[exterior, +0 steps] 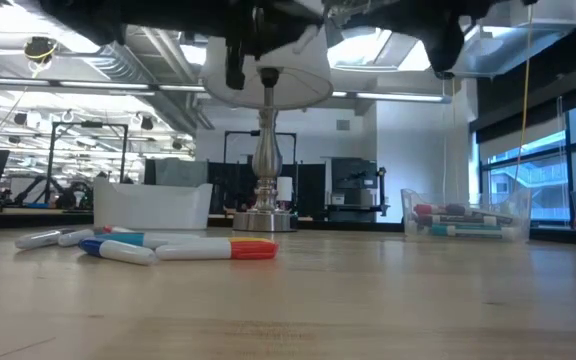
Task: Pick & Place Markers
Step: Put the red mini marker into the orange bin
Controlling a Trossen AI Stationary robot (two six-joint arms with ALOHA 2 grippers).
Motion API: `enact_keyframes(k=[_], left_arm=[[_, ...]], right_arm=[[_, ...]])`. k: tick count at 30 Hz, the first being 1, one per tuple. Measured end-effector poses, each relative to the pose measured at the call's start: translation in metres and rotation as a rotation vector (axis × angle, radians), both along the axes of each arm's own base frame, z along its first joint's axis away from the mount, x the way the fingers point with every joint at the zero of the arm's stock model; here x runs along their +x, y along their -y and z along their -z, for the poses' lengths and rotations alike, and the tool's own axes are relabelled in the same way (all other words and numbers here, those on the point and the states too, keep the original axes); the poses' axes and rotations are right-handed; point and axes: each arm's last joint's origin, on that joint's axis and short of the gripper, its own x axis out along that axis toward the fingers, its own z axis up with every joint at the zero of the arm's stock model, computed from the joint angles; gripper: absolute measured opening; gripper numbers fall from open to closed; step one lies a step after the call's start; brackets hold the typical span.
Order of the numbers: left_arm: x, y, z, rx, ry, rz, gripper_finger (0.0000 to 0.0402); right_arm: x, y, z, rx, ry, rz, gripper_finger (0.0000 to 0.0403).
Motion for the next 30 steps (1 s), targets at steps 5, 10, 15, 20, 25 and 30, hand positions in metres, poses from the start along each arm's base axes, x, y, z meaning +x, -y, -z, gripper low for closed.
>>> enact_keyframes(k=[5, 10, 15, 20, 25, 30], left_arm=[[0.004, 0.023, 0.012, -0.008, 0.113, 0.002, 0.0039], [0.010, 0.024, 0.024, -0.021, 0.169, 0.005, 0.0043], [0.013, 0.019, 0.031, -0.030, 0.193, -0.002, 0.0039], [0.014, 0.017, 0.032, -0.046, 0.207, 0.030, 0.0042], [0.014, 0.017, 0.032, -0.046, 0.208, 0.029, 0.0039], [0.014, 0.017, 0.032, -0.041, 0.207, 0.029, 0.0043]], right_arm=[[-0.004, 0.013, 0.011, 0.036, 0.247, 0.009, 0.0158], [0.004, 0.027, 0.020, 0.114, 0.267, -0.078, 0.0158], [0.017, 0.031, 0.023, 0.091, 0.249, -0.083, 0.0158], [0.026, 0.035, 0.025, 0.056, 0.241, -0.037, 0.0158], [0.028, 0.036, 0.025, 0.048, 0.241, -0.011, 0.0158], [0.028, 0.037, 0.026, 0.051, 0.238, -0.008, 0.0158]])
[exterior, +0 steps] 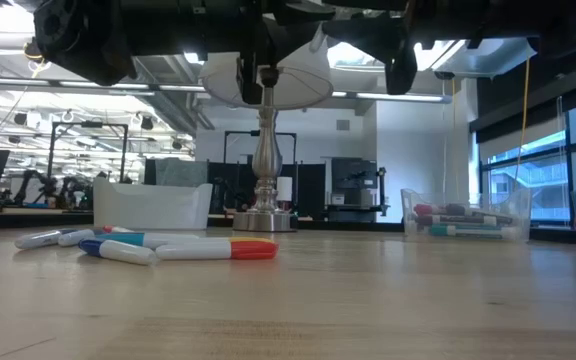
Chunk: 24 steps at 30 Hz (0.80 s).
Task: Pick & Place Markers
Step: Put the red mini marker into the orange bin
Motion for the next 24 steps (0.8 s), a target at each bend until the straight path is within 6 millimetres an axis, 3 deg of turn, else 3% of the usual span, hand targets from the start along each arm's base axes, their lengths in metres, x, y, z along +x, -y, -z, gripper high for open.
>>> enact_keyframes(k=[6, 16, 24], left_arm=[[0.000, 0.001, 0.000, 0.031, -0.012, 0.007, 0.0040], [0.000, 0.002, 0.000, 0.041, -0.012, 0.016, 0.0040], [0.000, 0.002, 0.000, 0.048, -0.011, 0.030, 0.0042]], right_arm=[[-0.002, -0.006, 0.000, -0.019, -0.005, -0.005, 0.0158], [-0.006, -0.010, 0.001, -0.068, -0.030, 0.158, 0.0158], [-0.002, -0.003, 0.002, -0.038, -0.025, 0.071, 0.0158]])
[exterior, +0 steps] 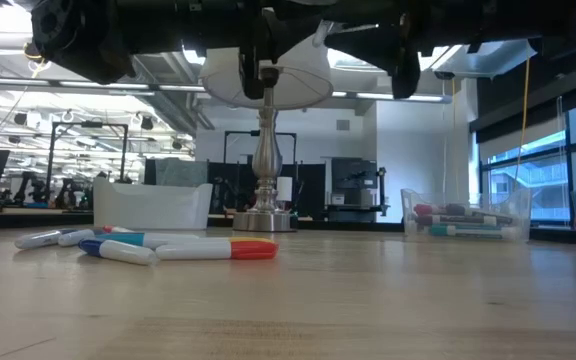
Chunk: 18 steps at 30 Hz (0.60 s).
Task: Pick & Place Markers
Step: Put the red mini marker into the orange bin
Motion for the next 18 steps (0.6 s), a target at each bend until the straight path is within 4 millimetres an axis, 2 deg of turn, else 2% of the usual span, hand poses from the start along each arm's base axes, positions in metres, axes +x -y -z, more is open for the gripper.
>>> enact_keyframes(k=[6, 9, 14, 18], left_arm=[[0.0001, 0.0003, -0.0001, 0.035, -0.008, 0.002, 0.0038], [0.0001, 0.0000, -0.0001, 0.036, -0.007, 0.003, 0.0040], [0.0000, 0.0005, -0.0006, 0.066, -0.012, 0.003, 0.0038], [0.0002, 0.0020, -0.0003, 0.138, -0.028, 0.017, 0.0052]], right_arm=[[0.0020, 0.0055, 0.0004, -0.009, -0.005, -0.015, 0.0150], [0.0024, 0.0062, 0.0004, -0.010, -0.005, -0.023, 0.0115], [0.0025, 0.0055, 0.0008, -0.015, -0.010, -0.056, 0.0030], [0.0025, 0.0048, 0.0017, -0.044, -0.024, -0.069, 0.0029]])
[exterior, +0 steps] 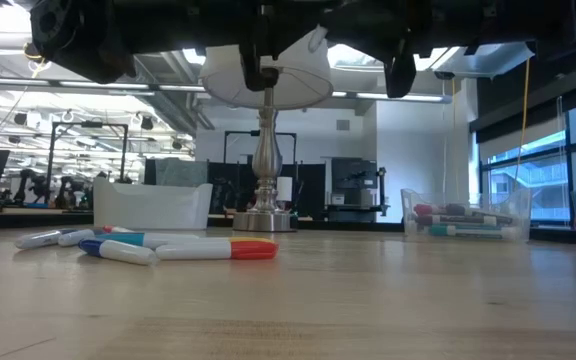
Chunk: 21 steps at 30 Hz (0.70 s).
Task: Pick & Place Markers
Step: Put the red mini marker into the orange bin
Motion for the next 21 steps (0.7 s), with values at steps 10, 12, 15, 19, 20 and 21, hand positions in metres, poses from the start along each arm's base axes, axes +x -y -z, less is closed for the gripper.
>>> enact_keyframes(k=[10, 12, 15, 19, 20, 21], left_arm=[[0.003, -0.002, 0.011, 0.088, -0.129, -0.011, 0.0119], [0.005, -0.004, 0.015, 0.100, -0.174, -0.019, 0.0130], [0.006, -0.010, 0.020, 0.123, -0.231, -0.034, 0.0143], [0.008, -0.017, 0.025, 0.199, -0.292, -0.046, 0.0154], [0.009, -0.018, 0.026, 0.223, -0.301, -0.034, 0.0156], [0.009, -0.020, 0.026, 0.246, -0.311, -0.017, 0.0156]], right_arm=[[-0.010, -0.008, 0.003, -0.068, -0.123, 0.043, 0.0028], [-0.018, -0.010, 0.001, -0.078, -0.183, 0.067, 0.0028], [-0.034, -0.012, -0.004, -0.059, -0.288, 0.081, 0.0028], [-0.058, -0.018, -0.021, 0.046, -0.516, 0.031, 0.0027], [-0.063, -0.022, -0.026, 0.074, -0.567, 0.015, 0.0027], [-0.068, -0.028, -0.032, 0.101, -0.612, -0.001, 0.0027]])
